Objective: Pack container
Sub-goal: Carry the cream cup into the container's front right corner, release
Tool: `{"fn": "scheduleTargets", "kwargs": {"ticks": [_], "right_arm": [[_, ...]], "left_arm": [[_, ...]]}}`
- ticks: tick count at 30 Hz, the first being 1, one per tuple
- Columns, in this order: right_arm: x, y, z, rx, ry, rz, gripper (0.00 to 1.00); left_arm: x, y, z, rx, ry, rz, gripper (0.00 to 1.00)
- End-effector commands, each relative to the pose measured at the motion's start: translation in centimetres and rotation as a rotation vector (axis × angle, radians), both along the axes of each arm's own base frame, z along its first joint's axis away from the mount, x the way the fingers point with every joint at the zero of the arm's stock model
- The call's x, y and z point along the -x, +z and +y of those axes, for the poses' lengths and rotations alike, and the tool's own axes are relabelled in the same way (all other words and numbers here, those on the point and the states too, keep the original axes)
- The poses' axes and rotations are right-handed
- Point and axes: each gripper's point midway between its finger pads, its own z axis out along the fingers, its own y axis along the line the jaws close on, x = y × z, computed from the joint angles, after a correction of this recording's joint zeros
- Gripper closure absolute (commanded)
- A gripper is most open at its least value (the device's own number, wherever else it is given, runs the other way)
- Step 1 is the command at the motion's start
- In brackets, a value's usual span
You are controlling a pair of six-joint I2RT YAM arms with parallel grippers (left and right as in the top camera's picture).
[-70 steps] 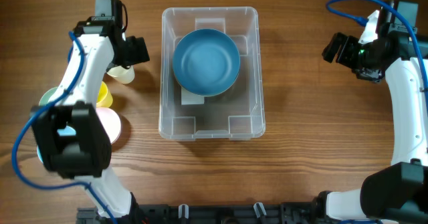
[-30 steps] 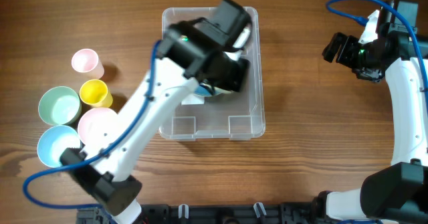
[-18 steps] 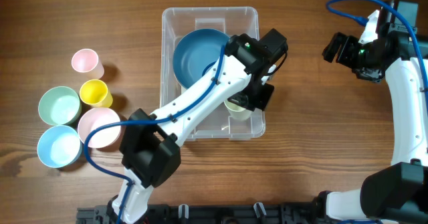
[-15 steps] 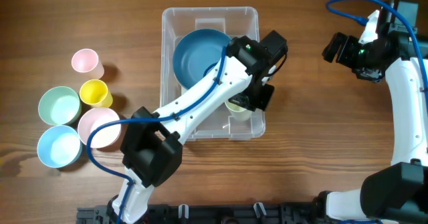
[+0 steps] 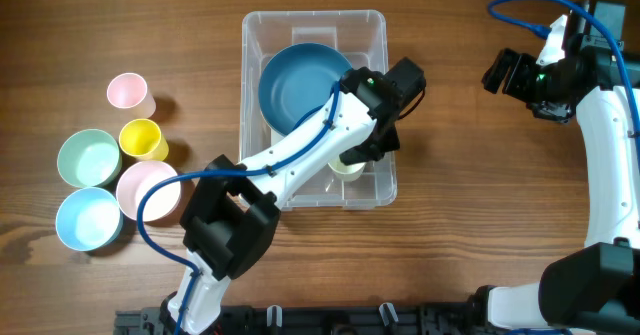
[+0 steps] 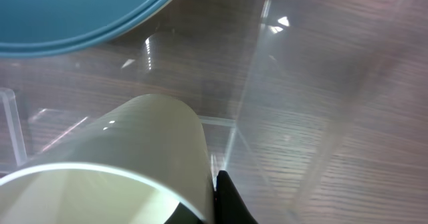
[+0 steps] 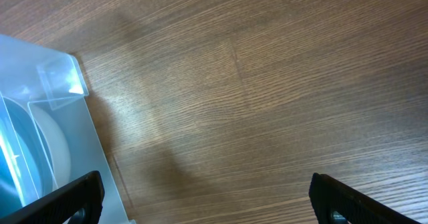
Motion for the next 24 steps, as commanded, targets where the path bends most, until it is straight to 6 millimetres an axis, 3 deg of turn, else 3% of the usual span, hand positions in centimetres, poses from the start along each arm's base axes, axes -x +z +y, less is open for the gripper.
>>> {"fn": "scheduleTargets", "kwargs": {"ticks": [1, 11, 12, 13, 14, 17, 19, 21, 24], "right_arm": [[0.0, -0.3, -0.1, 0.007, 0.0, 0.011, 0.0], [0.0, -0.3, -0.1, 0.007, -0.001, 0.011, 0.01], [0.0, -0.3, -0.1, 0.007, 0.0, 0.011, 0.01], [0.0, -0.3, -0.1, 0.007, -0.001, 0.011, 0.0], [0.0, -0.3, -0.1, 0.007, -0.001, 0.011, 0.01], [0.0, -0.3, -0.1, 0.007, -0.001, 0.012, 0.0], [0.0, -0.3, -0.1, 0.007, 0.0, 0.011, 0.01], [0.0, -0.3, -0.1, 0.007, 0.0, 0.011, 0.0], [0.0, -0.3, -0.1, 0.007, 0.0, 0.011, 0.01]], "left_arm": [[0.8, -1.7, 0.5, -0.028, 0.036, 0.034, 0.96], [2.0, -1.7, -0.6, 0.02, -0.02, 0.079, 0.96], [2.2, -1.7, -0.7, 0.024, -0.035, 0.084, 0.89], [2.3, -1.6, -0.7, 0.029, -0.044, 0.092, 0.66], [2.3, -1.5, -0.8, 0.032, -0.065, 0.086, 0.54], [0.8, 1.1, -0.5, 0.039, -0.115, -0.026, 0.42], [-0.5, 4.4, 0.2, 0.035, -0.132, -0.144, 0.42], [-1.5, 7.5, 1.9, 0.018, -0.102, -0.241, 0.43], [-3.5, 12.1, 6.9, -0.005, 0.008, -0.352, 0.46]]}}
